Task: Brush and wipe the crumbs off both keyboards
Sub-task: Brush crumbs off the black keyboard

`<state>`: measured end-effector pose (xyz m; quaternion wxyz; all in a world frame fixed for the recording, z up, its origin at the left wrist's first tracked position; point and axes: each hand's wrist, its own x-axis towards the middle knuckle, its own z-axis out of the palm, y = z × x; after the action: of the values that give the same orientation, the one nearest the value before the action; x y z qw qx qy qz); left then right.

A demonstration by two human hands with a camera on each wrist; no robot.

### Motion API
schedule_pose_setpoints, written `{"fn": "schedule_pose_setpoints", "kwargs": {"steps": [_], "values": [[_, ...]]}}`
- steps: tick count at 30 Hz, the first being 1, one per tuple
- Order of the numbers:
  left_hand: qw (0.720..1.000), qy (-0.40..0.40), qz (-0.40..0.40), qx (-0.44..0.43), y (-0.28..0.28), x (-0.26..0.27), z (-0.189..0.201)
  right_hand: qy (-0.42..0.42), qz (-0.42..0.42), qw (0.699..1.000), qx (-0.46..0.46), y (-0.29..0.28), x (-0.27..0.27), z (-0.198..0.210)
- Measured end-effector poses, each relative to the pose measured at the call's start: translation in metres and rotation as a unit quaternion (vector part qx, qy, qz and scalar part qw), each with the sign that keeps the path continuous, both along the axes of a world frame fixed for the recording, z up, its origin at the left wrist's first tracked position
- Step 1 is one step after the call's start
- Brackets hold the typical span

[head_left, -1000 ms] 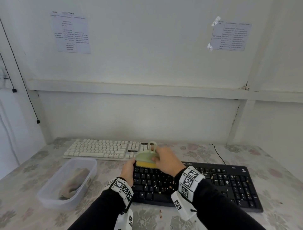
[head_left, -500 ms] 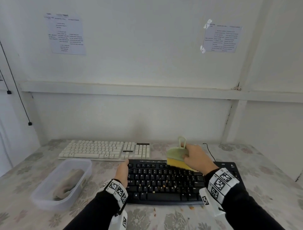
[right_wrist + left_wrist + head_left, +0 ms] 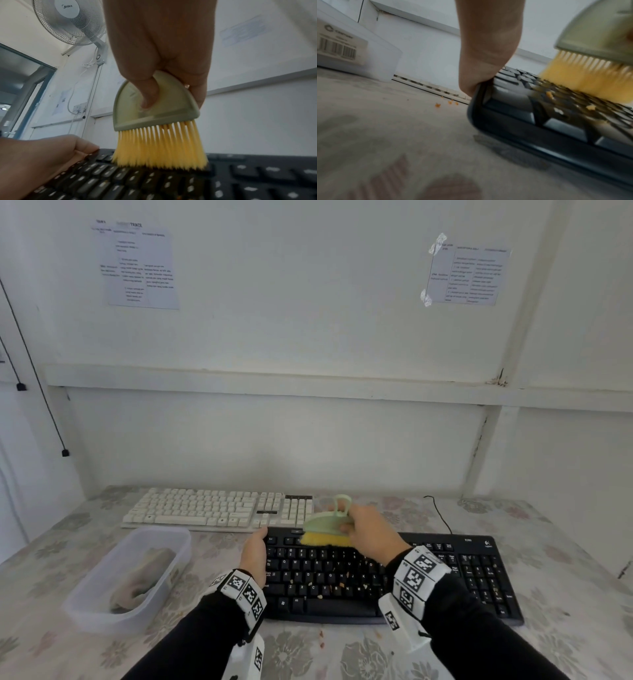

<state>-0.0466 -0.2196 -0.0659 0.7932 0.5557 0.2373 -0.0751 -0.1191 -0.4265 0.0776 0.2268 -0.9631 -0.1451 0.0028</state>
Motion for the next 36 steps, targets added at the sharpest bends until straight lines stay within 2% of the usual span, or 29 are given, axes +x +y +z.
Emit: {"fn": "schedule_pose_setpoints", "kwargs": {"steps": [3, 6, 10, 13, 15, 17, 19, 21, 24, 25, 28, 32, 36], "values": [[1.000, 0.006, 0.004, -0.007, -0.003, -0.011, 0.013, -0.008, -0.033, 0.999, -0.037, -0.023, 0.000, 0.007], [1.000, -0.001, -0.010, -0.006, -0.008, -0.019, 0.022, -0.031, -0.044, 0.998, -0.017, -0.028, 0.001, 0.015], [1.000, -0.006, -0.021, -0.017, -0.010, -0.021, 0.023, -0.084, 0.015, 0.995, 0.050, 0.003, 0.004, 0.017], [0.999, -0.017, -0.015, -0.027, -0.008, -0.022, 0.024, -0.064, 0.080, 0.993, 0.061, 0.032, 0.010, 0.006], [0.999, -0.026, -0.007, -0.022, -0.004, -0.016, 0.016, -0.050, 0.086, 0.994, 0.043, 0.044, 0.012, 0.001], [0.999, -0.034, 0.003, -0.019, 0.010, 0.020, -0.033, -0.041, 0.072, 0.996, 0.035, 0.045, 0.013, -0.003], [0.999, -0.032, 0.000, -0.025, 0.020, 0.039, -0.059, -0.038, 0.041, 0.998, 0.026, 0.035, 0.016, -0.004], [0.999, -0.021, 0.000, -0.036, 0.017, 0.029, -0.044, -0.034, 0.008, 0.999, 0.024, 0.017, 0.017, -0.005], [1.000, -0.015, -0.003, -0.023, -0.002, -0.017, 0.017, -0.024, -0.043, 0.998, 0.030, -0.018, 0.017, -0.008], [1.000, -0.015, 0.001, -0.012, -0.005, -0.022, 0.024, -0.023, -0.058, 0.998, 0.033, -0.031, 0.015, -0.009], [1.000, -0.019, 0.001, 0.000, -0.008, -0.025, 0.028, -0.027, -0.109, 0.993, 0.027, -0.068, 0.006, -0.007], [1.000, -0.020, 0.004, -0.007, -0.010, -0.023, 0.026, -0.044, -0.160, 0.986, -0.032, -0.099, -0.003, 0.003], [1.000, -0.020, 0.012, -0.018, -0.009, -0.025, 0.026, -0.064, -0.105, 0.992, 0.009, -0.076, -0.003, 0.014]]}}
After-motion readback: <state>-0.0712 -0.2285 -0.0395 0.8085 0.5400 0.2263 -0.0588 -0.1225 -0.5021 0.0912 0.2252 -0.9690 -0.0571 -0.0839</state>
